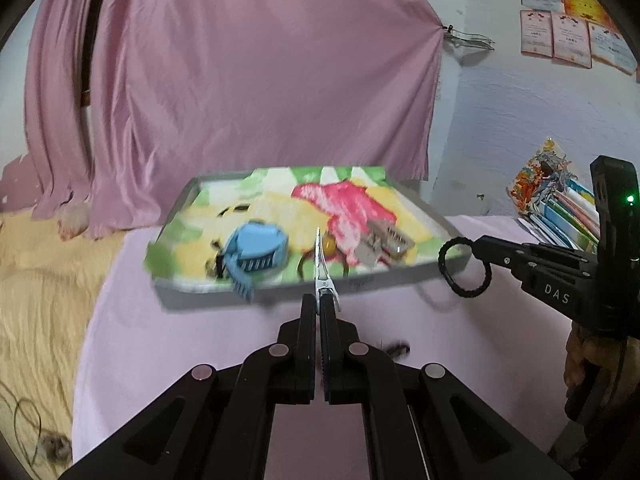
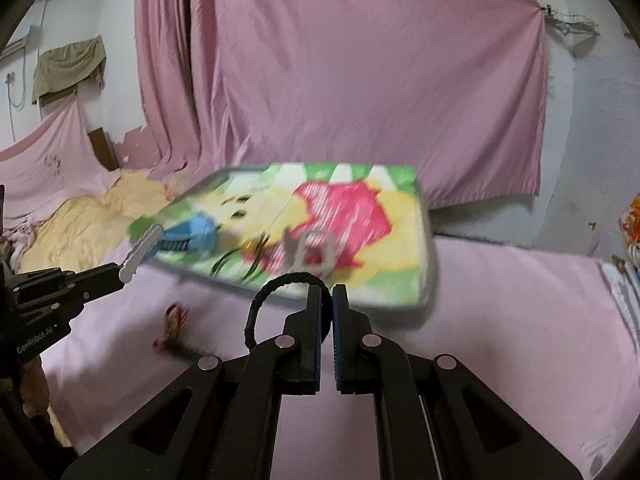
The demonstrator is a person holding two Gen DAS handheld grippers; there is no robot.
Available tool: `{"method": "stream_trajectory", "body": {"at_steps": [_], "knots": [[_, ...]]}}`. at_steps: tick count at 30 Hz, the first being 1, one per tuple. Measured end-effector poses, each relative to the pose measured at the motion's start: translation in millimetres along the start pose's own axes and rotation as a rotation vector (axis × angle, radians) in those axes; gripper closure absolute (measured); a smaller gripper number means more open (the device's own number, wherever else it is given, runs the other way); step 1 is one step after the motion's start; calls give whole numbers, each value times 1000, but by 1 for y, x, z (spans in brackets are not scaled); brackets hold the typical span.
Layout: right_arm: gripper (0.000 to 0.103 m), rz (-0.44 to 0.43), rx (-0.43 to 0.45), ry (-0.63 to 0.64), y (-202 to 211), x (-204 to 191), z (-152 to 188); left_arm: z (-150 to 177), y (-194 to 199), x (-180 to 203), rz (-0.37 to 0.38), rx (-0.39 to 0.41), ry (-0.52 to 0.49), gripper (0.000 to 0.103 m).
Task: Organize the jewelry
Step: 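Carry the hair tie with the right tool while the left tool carries the clip over the tray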
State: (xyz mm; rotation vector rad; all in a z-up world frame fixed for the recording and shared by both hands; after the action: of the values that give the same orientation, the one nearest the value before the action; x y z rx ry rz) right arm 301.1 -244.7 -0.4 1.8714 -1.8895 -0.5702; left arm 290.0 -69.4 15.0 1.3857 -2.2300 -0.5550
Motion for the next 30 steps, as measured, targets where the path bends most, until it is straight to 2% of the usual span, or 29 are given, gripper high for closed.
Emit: {"method": "stream_trajectory", "body": {"at_steps": [5, 9, 19, 30], "knots": [[98, 50, 22, -4, -16, 13, -20, -25, -25, 4, 15, 1, -16, 101], [98, 97, 6, -8, -37, 25, -29, -33, -52, 5, 19, -40, 3, 101], [98, 110, -93, 9, -79, 25, -15, -25, -94, -1, 12, -146, 61, 101], [98, 112, -171, 23, -98, 21, -1, -15, -108, -4, -4, -208, 64, 100]]}}
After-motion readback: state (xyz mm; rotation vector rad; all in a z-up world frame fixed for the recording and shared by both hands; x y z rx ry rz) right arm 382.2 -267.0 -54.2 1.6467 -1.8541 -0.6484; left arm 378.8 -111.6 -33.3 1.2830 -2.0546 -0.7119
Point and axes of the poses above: each gripper's, at about its wrist camera, not at the fingertips, and y roughly against the way its jaws point, x to its right, z to its underside, the point moved 7 cm from there along -y, roughly the way its jaws point, and after that the axes turned 6 degrees about z, right-handed, at the moved point
